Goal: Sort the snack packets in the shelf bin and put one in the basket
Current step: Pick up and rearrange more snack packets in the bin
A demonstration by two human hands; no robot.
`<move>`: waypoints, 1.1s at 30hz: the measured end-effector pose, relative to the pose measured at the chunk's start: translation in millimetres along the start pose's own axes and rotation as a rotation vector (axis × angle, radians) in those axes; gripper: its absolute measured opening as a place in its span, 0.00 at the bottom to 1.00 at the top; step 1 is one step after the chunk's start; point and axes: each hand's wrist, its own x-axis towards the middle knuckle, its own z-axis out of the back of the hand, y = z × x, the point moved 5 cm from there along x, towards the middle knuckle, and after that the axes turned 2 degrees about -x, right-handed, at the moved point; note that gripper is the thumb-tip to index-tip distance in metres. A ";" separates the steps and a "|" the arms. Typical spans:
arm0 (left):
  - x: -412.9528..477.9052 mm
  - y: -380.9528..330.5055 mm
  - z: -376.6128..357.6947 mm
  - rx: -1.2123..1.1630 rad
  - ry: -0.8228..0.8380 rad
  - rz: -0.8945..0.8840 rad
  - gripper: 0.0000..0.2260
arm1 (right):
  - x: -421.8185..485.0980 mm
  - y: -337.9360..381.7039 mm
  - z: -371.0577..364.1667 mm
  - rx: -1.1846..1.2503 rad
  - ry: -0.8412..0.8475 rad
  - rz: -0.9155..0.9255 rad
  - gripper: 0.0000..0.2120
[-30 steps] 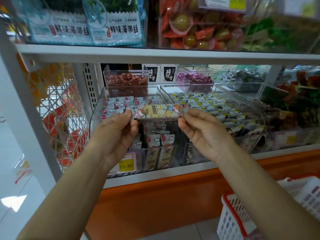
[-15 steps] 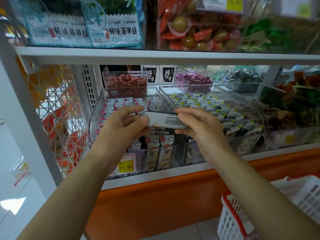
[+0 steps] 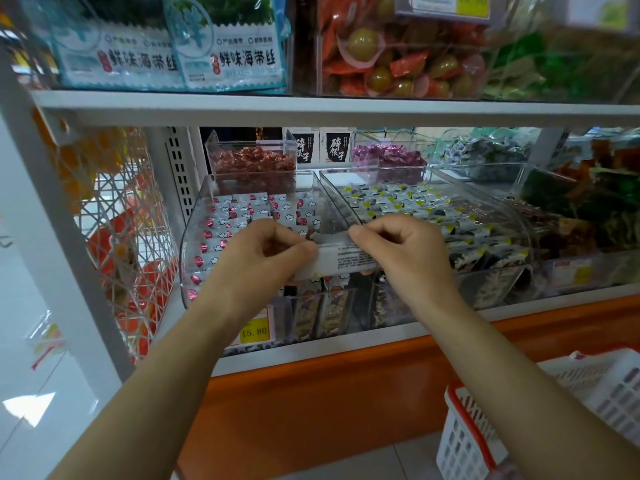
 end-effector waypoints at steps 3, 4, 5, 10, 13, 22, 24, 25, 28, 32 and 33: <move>0.9 -0.4 2.1 -0.043 -0.010 0.032 0.09 | -0.4 0.7 0.4 -0.007 0.020 0.023 0.07; 1.2 -0.5 3.4 -0.064 -0.012 0.046 0.09 | -0.4 0.6 0.9 0.000 0.025 0.028 0.06; 1.4 -0.8 4.8 -0.073 -0.015 0.056 0.09 | -0.7 0.7 1.1 0.004 0.033 0.031 0.06; 1.9 -1.3 7.5 -0.058 -0.028 0.047 0.10 | -1.2 1.9 0.8 0.029 0.045 0.038 0.08; 2.0 -0.5 4.4 -0.047 -0.047 0.026 0.11 | -0.5 0.3 1.0 0.041 0.026 0.007 0.08; 3.2 -3.9 -2.8 0.067 -0.040 -0.136 0.09 | 2.0 -11.9 2.8 0.429 -0.005 -0.177 0.07; 6.0 -1.9 -3.5 0.002 -0.060 -0.116 0.08 | 3.4 -10.0 3.2 0.318 0.040 -0.107 0.18; 7.3 -0.6 -4.4 -0.005 -0.055 -0.111 0.08 | 3.6 -8.7 4.0 0.209 0.044 -0.072 0.20; 10.2 3.3 -10.0 0.095 -0.046 -0.127 0.11 | 2.7 -10.1 11.6 0.104 -0.057 -0.061 0.13; 16.5 3.2 -14.5 0.422 -0.136 -0.265 0.08 | 5.1 -15.8 25.0 0.139 -0.192 -0.094 0.08; 18.1 2.9 -19.1 0.511 -0.105 -0.302 0.05 | 6.2 -17.7 27.0 0.143 -0.200 -0.099 0.09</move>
